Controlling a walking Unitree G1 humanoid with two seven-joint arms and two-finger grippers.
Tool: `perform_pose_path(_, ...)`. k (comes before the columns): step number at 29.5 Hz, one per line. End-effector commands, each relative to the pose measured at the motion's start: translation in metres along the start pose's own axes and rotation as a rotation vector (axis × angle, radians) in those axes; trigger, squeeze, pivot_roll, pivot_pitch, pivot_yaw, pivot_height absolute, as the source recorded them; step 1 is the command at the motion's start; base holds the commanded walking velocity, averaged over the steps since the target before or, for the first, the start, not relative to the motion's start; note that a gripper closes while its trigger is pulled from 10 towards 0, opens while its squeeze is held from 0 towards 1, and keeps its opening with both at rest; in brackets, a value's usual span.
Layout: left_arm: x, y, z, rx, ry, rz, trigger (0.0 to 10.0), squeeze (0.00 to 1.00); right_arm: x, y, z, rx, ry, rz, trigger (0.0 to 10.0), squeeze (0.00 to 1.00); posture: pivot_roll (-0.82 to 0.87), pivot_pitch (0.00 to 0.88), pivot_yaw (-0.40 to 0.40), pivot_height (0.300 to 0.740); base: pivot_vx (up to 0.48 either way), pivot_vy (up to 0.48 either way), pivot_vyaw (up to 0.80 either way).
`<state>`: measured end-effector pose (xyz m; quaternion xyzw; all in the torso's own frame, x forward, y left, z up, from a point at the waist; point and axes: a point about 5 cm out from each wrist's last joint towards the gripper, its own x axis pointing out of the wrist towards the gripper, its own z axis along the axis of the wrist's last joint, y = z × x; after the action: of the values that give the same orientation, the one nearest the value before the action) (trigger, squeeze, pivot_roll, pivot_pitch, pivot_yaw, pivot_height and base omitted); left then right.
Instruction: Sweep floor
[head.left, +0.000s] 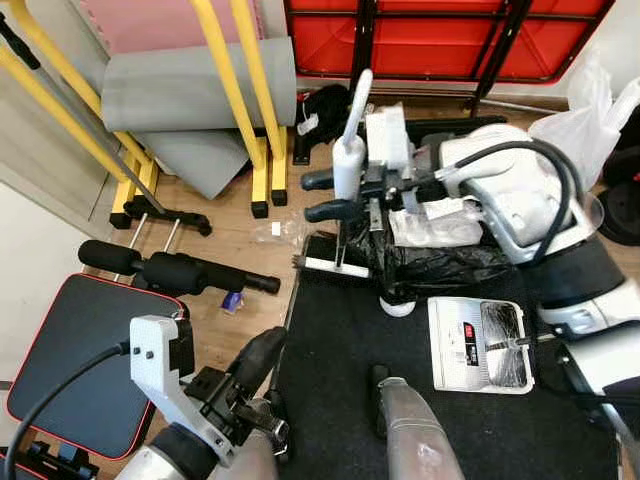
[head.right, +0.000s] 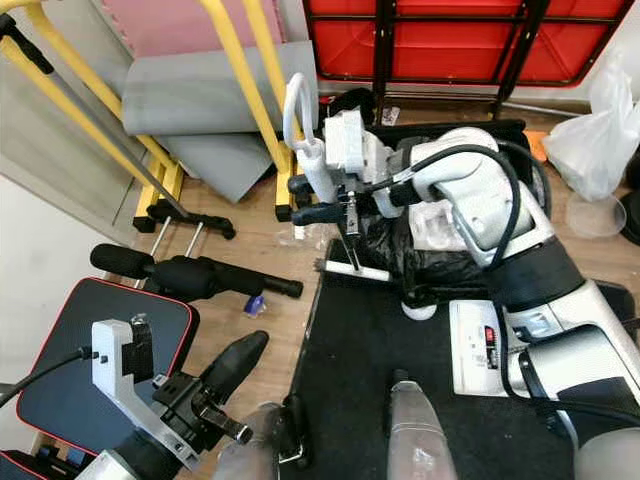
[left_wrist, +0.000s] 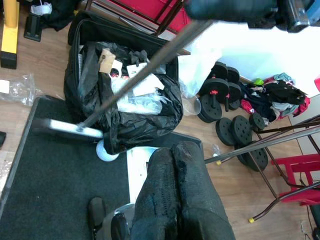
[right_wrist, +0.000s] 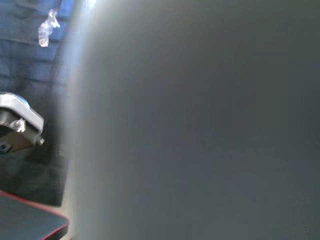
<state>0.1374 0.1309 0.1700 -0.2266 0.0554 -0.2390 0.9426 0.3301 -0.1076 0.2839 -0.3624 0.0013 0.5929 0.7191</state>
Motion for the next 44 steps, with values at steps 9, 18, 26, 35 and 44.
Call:
perform_pose_path(9,-0.001,0.003,-0.005,-0.014,0.023,0.018,10.0,0.0,-0.017,-0.01,0.009,0.156,-0.026,0.027,10.0,0.0,-0.09,0.332,0.008,0.74,0.0,0.0,0.0)
perform_pose_path(18,0.0,0.003,-0.006,-0.016,0.02,0.017,10.0,0.0,-0.019,-0.015,0.022,0.254,-0.13,0.023,10.0,0.0,-0.09,0.329,0.007,0.74,0.0,0.0,0.0)
perform_pose_path(26,0.001,0.003,-0.006,-0.017,0.018,0.016,10.0,0.0,-0.017,-0.023,0.028,0.219,-0.185,-0.069,10.0,0.0,-0.1,0.324,0.004,0.74,0.0,0.0,0.0)
perform_pose_path(35,0.004,0.005,-0.007,-0.017,0.01,0.015,10.0,0.0,-0.008,-0.031,0.046,0.239,-0.362,-0.315,10.0,0.0,-0.1,0.304,-0.007,0.74,0.0,0.0,0.0)
perform_pose_path(44,0.008,0.007,-0.008,-0.019,0.003,0.01,10.0,0.0,-0.011,-0.015,0.039,0.235,-0.312,-0.194,10.0,0.0,-0.12,0.287,-0.012,0.74,0.0,0.0,0.0)
